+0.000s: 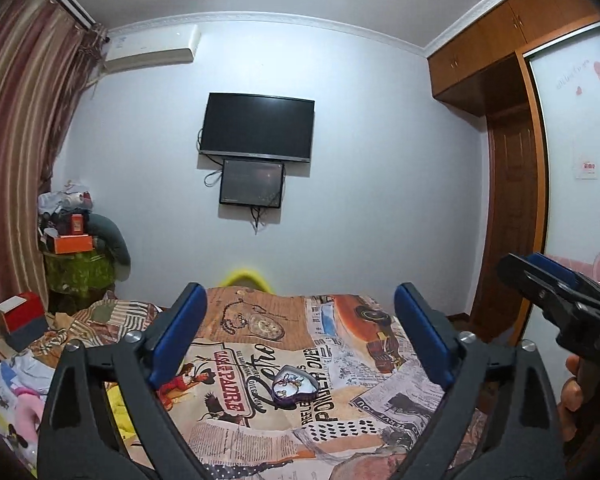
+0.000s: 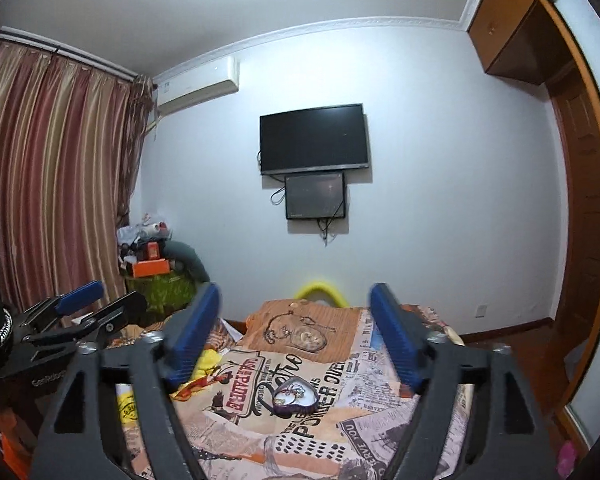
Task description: Organize jewelry
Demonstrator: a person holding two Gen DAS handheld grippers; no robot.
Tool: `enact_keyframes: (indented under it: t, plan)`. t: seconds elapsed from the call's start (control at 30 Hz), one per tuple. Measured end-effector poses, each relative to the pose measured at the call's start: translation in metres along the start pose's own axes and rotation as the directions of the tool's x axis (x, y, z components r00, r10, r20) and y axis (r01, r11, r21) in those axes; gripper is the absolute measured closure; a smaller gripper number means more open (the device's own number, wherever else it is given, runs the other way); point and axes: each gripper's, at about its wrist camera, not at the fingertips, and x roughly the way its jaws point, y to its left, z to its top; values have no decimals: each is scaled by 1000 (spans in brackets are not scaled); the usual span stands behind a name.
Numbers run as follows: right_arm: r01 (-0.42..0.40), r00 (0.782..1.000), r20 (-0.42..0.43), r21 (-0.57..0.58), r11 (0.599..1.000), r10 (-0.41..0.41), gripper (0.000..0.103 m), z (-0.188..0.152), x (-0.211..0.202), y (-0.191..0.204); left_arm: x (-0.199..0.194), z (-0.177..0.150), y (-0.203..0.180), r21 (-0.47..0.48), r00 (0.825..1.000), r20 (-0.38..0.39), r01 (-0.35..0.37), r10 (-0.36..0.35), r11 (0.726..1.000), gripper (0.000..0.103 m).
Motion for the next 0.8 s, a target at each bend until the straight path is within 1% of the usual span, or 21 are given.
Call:
enact_keyframes:
  t: [0.03, 0.1, 0.13, 0.4, 0.53, 0.8]
  plan:
    - [11, 1000, 3, -2, 1000, -11, 10, -1, -2, 1, -1, -2, -1, 1, 1000, 0, -6, 6, 1000, 6]
    - [31, 1000, 2, -7, 1000, -31, 2, -2, -3, 4, -5, -4, -3, 1, 1000, -5, -8, 8, 1000, 5]
    - [37, 999, 0, -6, 999, -37, 0, -4, -4, 4, -7, -5, -4, 0, 1000, -7, -7, 7, 1000, 5]
    - [47, 998, -40, 11, 999, -46, 0, -9, -5, -2, -10, -10, -7, 5, 1000, -10, -11, 11, 1000, 5]
    - [47, 998, -49, 14, 999, -46, 0, -15, -16, -8, -9, -13, -9, 18, 1000, -15, -13, 14, 1000, 5]
    - [41, 997, -69, 14, 999, -40, 0, -17, -17, -10, -5, -14, -12, 29, 999, -30, -10, 11, 1000, 5]
